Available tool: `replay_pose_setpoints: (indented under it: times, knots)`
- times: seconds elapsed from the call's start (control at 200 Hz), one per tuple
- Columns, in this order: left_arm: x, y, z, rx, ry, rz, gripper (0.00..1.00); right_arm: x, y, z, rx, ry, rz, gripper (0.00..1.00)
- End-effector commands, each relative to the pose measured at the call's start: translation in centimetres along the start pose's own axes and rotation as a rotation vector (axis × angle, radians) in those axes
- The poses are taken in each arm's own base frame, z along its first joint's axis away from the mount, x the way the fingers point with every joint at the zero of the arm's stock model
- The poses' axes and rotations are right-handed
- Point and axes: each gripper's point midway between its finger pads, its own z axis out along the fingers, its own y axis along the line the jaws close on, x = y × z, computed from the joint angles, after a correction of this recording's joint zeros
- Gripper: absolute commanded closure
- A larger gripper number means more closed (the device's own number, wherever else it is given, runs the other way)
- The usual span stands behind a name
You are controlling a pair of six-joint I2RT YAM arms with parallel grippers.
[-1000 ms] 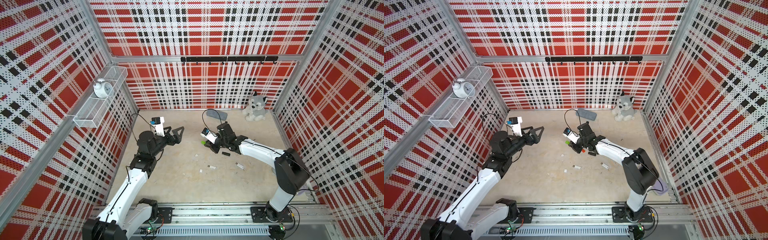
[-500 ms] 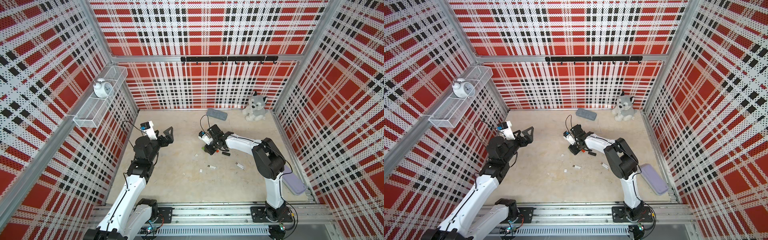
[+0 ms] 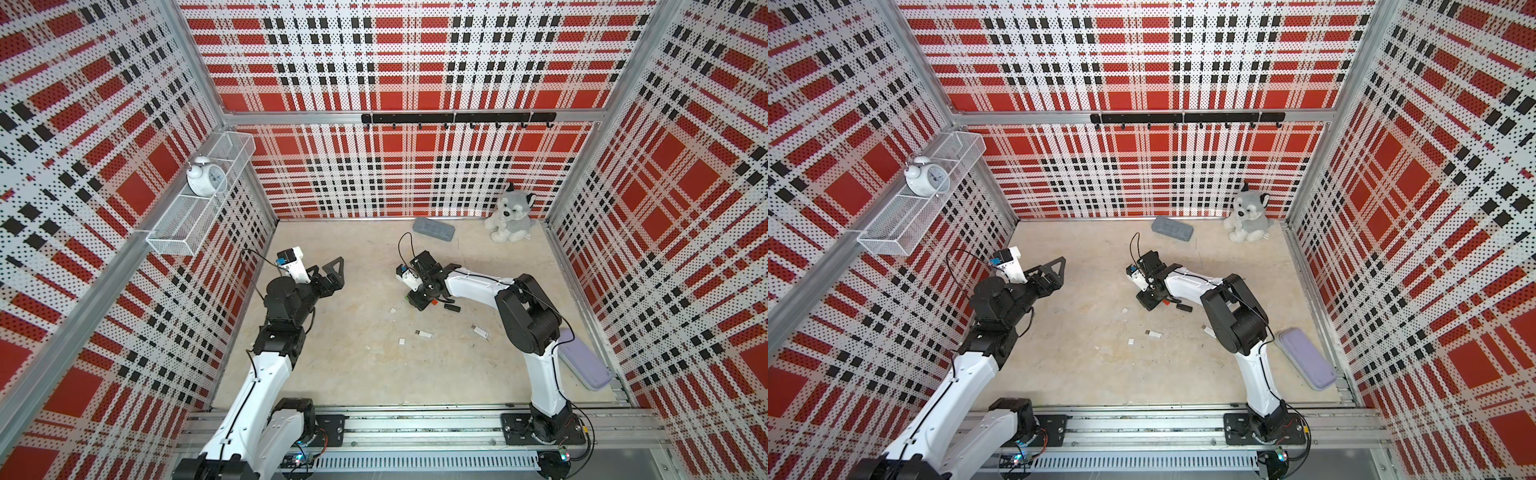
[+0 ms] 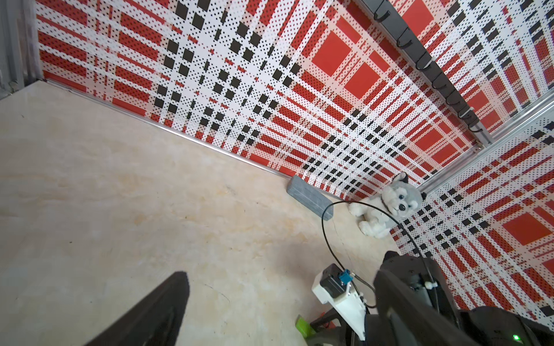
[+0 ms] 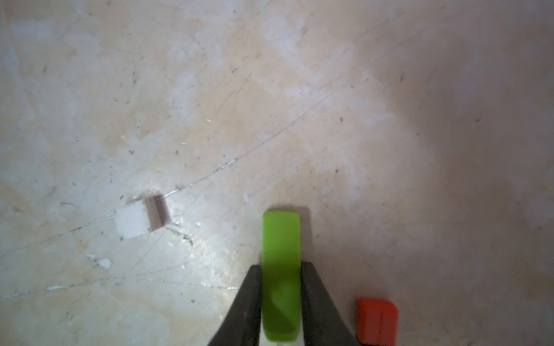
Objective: Close the usb drive cover
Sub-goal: Place the USB drive at the center of the board, then pick up the cover from the center of the board.
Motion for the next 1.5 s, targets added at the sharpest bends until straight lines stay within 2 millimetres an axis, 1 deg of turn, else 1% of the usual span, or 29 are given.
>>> replay_pose_setpoints:
  times: [0.0,0.14,0.205,0.301,0.426,0.471,0.551,0.626,0.762,0.822,0.902,1.012,1.207,1.493]
  knots:
    - [-0.3,-0.6,0.0,0.039,-0.013,-0.011,0.02,1.0,0.0,0.6,0.017,0.048,-0.019,0.65]
    - [0.0,-0.4,-0.1,0.035,-0.007,-0.019,0.02,0.5,-0.1,-0.2,0.035,0.026,-0.030,0.54]
    - [0.2,-0.2,0.0,0.031,-0.002,-0.028,0.02,0.1,-0.2,-0.8,0.040,0.015,-0.032,0.50]
    - [0.6,0.2,0.1,0.016,0.005,-0.041,0.02,-1.2,-0.2,-2.3,0.049,-0.035,-0.033,0.46]
    - [1.7,1.2,0.2,-0.021,0.024,-0.075,0.01,-3.0,0.0,-4.6,0.055,-0.135,-0.039,0.43]
    - [2.1,1.7,0.2,-0.036,0.030,-0.088,0.02,-3.7,0.7,-5.2,0.020,-0.176,-0.053,0.43]
    - [3.2,2.8,0.4,-0.075,0.047,-0.124,0.02,-4.3,1.8,-5.6,-0.022,-0.231,-0.069,0.44]
    - [4.1,3.2,0.7,-0.080,0.071,-0.143,0.02,-4.6,2.9,-5.4,-0.045,-0.252,-0.093,0.45]
    - [5.3,4.2,1.0,-0.120,0.098,-0.162,0.02,-4.9,5.4,-4.0,-0.094,-0.261,-0.139,0.47]
    - [5.7,4.7,1.2,-0.135,0.114,-0.166,0.02,-4.9,6.0,-3.4,-0.104,-0.262,-0.147,0.47]
    - [6.0,4.7,1.4,-0.133,0.130,-0.164,0.02,-4.7,6.2,-2.7,-0.120,-0.256,-0.142,0.47]
    - [6.3,4.8,1.6,-0.128,0.139,-0.165,0.02,-4.2,7.2,-1.9,-0.157,-0.238,-0.169,0.48]
    - [6.4,4.6,1.8,-0.115,0.146,-0.156,0.02,-2.8,7.4,-0.5,-0.161,-0.205,-0.187,0.48]
    - [6.4,4.4,1.9,-0.101,0.155,-0.145,0.02,-2.2,7.1,1.0,-0.144,-0.182,-0.205,0.54]
